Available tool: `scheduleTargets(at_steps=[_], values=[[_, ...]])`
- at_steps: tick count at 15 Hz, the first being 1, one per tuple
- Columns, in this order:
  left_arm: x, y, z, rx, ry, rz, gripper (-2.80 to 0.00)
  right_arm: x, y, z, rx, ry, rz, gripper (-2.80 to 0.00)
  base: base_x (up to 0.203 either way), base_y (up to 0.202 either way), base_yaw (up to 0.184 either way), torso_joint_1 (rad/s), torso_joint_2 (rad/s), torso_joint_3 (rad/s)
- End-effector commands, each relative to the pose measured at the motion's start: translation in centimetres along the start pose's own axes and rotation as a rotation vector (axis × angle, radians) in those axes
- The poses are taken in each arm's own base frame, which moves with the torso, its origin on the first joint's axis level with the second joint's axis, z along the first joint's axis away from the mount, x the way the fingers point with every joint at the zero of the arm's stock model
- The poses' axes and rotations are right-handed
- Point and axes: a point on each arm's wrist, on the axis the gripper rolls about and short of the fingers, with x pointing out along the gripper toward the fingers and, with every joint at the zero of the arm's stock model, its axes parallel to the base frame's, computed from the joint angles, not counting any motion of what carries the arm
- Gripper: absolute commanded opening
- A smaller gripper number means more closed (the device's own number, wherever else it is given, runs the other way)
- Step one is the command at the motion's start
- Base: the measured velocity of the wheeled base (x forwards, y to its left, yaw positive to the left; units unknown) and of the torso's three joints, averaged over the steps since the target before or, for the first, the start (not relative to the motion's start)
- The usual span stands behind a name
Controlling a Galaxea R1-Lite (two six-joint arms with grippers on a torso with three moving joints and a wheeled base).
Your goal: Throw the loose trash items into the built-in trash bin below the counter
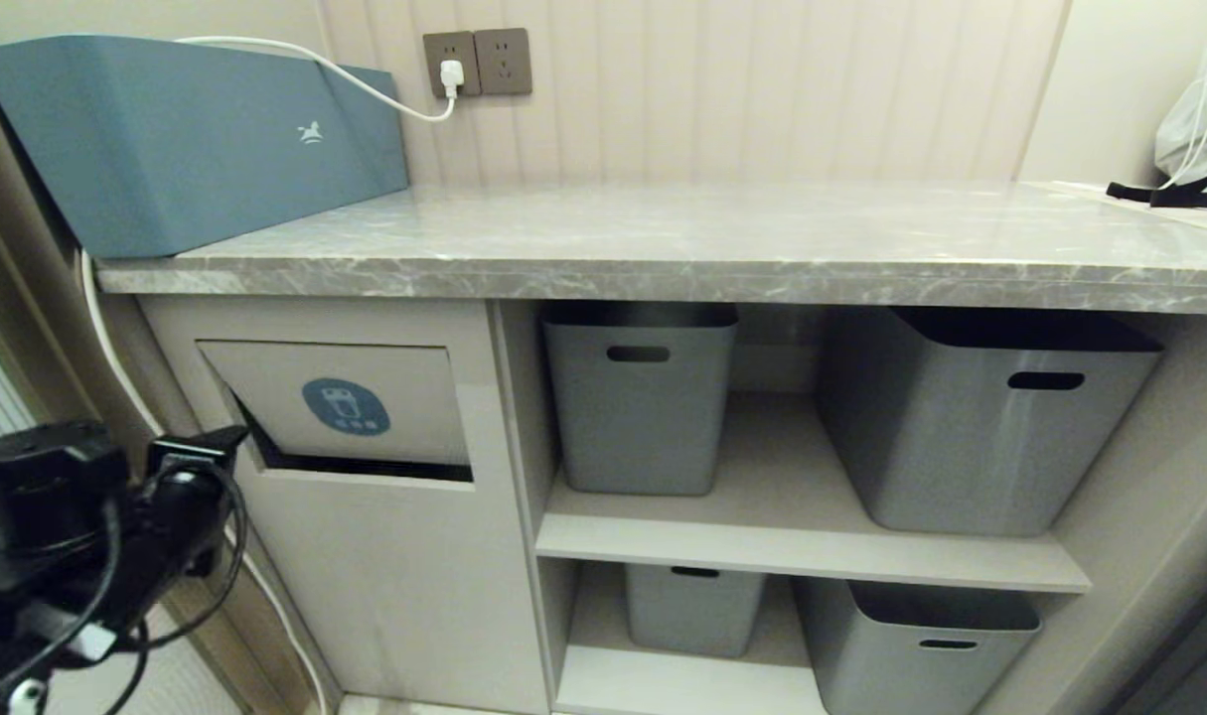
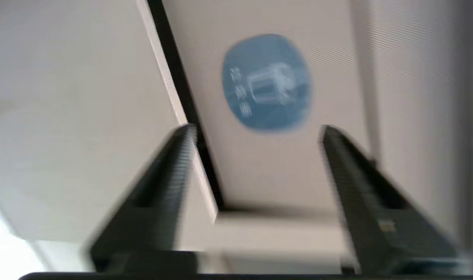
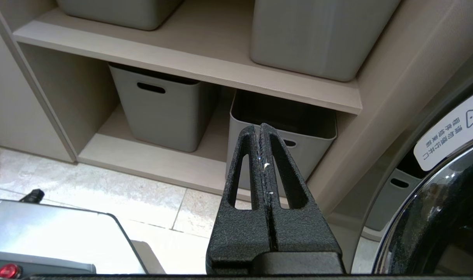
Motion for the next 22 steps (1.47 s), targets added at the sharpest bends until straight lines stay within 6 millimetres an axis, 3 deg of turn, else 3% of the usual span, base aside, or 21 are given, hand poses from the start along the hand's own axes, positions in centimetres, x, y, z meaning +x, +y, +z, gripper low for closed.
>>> scheduleTargets(at_steps=[1,6,9,11,14,16,19,22], values=[[-5.0,-0.8,1.9,0.048,-0.047,-0.12,-2.8,0.0,0.0,0.0,-0.002,0.002,0.001,-2.8,0.0,0.0,0.0,0.0,0.0,0.0],[-13.7,1.7,2.9,0.647,0.045,-0.372,-2.8,0.0,0.0,0.0,0.029,0.001,-0.001,-2.8,0.0,0.0,0.0,0.0,0.0,0.0],[-17.9,5.3,2.7,0.945,0.135,-0.366,-2.8,0.0,0.0,0.0,0.099,0.0,-0.007,-2.8,0.0,0.0,0.0,0.0,0.0,0.0],[-20.5,8.0,2.6,1.05,0.145,-0.363,-2.8,0.0,0.0,0.0,0.101,0.0,-0.012,-2.8,0.0,0.0,0.0,0.0,0.0,0.0],[-22.1,11.3,1.9,1.169,0.145,-0.206,-2.8,0.0,0.0,0.0,0.108,0.0,-0.019,-2.8,0.0,0.0,0.0,0.0,0.0,0.0],[-22.4,11.9,1.6,1.216,0.139,-0.195,-2.8,0.0,0.0,0.0,0.1,0.001,-0.017,-2.8,0.0,0.0,0.0,0.0,0.0,0.0],[-23.4,12.6,1.5,1.231,0.038,-0.336,-2.8,0.0,0.0,0.0,0.103,0.001,-0.018,-2.8,0.0,0.0,0.0,0.0,0.0,0.0],[-23.4,12.7,1.6,1.19,0.016,-0.311,-2.8,0.0,0.0,0.0,0.11,0.001,-0.021,-2.8,0.0,0.0,0.0,0.0,0.0,0.0]])
